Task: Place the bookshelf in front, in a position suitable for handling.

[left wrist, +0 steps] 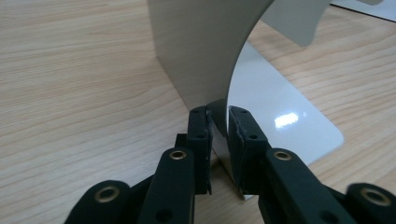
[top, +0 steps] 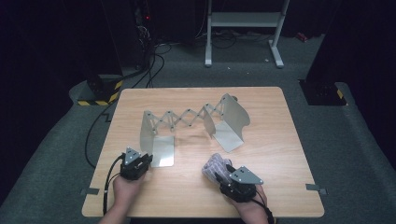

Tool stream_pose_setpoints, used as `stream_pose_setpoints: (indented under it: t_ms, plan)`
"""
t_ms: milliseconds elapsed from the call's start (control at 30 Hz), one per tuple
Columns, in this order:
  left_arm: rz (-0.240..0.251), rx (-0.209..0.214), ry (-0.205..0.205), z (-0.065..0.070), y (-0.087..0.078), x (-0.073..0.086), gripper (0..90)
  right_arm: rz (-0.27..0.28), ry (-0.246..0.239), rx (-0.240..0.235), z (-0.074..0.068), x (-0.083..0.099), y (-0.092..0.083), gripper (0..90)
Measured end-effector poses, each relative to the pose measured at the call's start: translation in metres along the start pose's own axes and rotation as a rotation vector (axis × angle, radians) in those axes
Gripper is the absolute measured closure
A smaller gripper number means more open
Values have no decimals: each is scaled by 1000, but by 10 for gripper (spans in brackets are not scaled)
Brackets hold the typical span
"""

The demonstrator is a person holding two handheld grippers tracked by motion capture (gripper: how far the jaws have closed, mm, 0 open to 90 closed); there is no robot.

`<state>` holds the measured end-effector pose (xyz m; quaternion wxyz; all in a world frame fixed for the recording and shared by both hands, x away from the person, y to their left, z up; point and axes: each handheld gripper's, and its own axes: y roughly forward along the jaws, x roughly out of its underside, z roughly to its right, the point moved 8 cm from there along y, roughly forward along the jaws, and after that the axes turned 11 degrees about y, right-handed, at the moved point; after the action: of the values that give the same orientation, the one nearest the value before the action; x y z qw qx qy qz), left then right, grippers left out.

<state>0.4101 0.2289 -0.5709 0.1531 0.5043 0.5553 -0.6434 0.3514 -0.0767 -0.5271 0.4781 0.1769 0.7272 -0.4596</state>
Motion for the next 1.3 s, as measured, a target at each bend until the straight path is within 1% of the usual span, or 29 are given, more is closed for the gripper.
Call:
stream_pose_setpoints:
  t_ms: [33,67,100,133,200,267,300,333,367,400,433,500,533,567,600,633,667,733,767,800,833,900,933,967,1033,1133,1200,1267,1300]
  plan:
    - [-3,13,5,8,1,-3,765,-28,-28,12,-3,6,6,459]
    - [-4,16,9,11,2,-4,762,-39,-37,25,-2,8,8,454]
    - [-6,28,12,18,3,-6,758,-46,-42,34,-2,10,10,446]
    - [-5,37,21,23,4,-8,753,-64,-42,48,1,12,13,439]
    - [-1,61,40,36,6,-13,741,-87,-33,61,6,17,18,432]
    - [12,86,50,48,8,-18,739,-108,-30,84,11,21,21,432]
    - [18,97,65,54,9,-20,731,-118,-36,100,14,23,23,437]
    - [21,107,79,59,10,-22,763,-124,-42,115,17,25,24,437]
    - [15,115,107,67,13,-24,759,-129,-32,123,20,26,24,437]
    - [19,118,126,72,15,-26,746,-135,-9,136,27,27,24,437]
    - [22,122,134,76,16,-29,724,-138,3,146,32,28,24,437]
    - [35,138,139,81,17,-32,701,-136,19,188,46,28,20,439]
    - [35,138,139,81,17,-32,697,-134,28,203,52,28,18,439]
    - [40,139,165,84,15,-32,689,-132,49,224,63,29,15,440]
    - [37,142,179,85,14,-31,680,-130,60,240,69,29,13,440]
    - [40,142,182,85,13,-30,670,-127,73,267,80,29,9,441]
    - [41,145,187,84,11,-29,664,-126,87,289,88,30,6,442]
    - [36,148,205,80,7,-25,643,-126,107,320,101,31,-1,441]
    - [34,144,211,78,5,-23,632,-123,114,326,104,30,-4,438]
    - [31,134,215,72,2,-21,624,-117,116,326,106,29,-6,433]
    - [31,128,209,67,-1,-20,619,-105,119,326,106,27,-9,426]
    - [39,107,194,53,-6,-18,605,-67,114,314,102,18,-12,421]
    - [39,107,194,53,-6,-18,596,-67,114,314,102,18,-12,421]
    - [39,94,181,44,-10,-15,591,-28,99,299,94,8,-15,415]
    - [44,75,153,30,-16,-10,586,1,90,274,85,-1,-15,413]
    - [50,63,110,17,-21,-5,564,44,72,232,66,-16,-12,423]
    - [65,51,84,9,-23,-6,564,62,49,200,52,-26,-5,443]
    - [83,40,57,3,-23,-12,567,60,37,173,41,-30,1,457]
    - [80,41,50,1,-22,-14,568,60,31,151,33,-33,7,461]
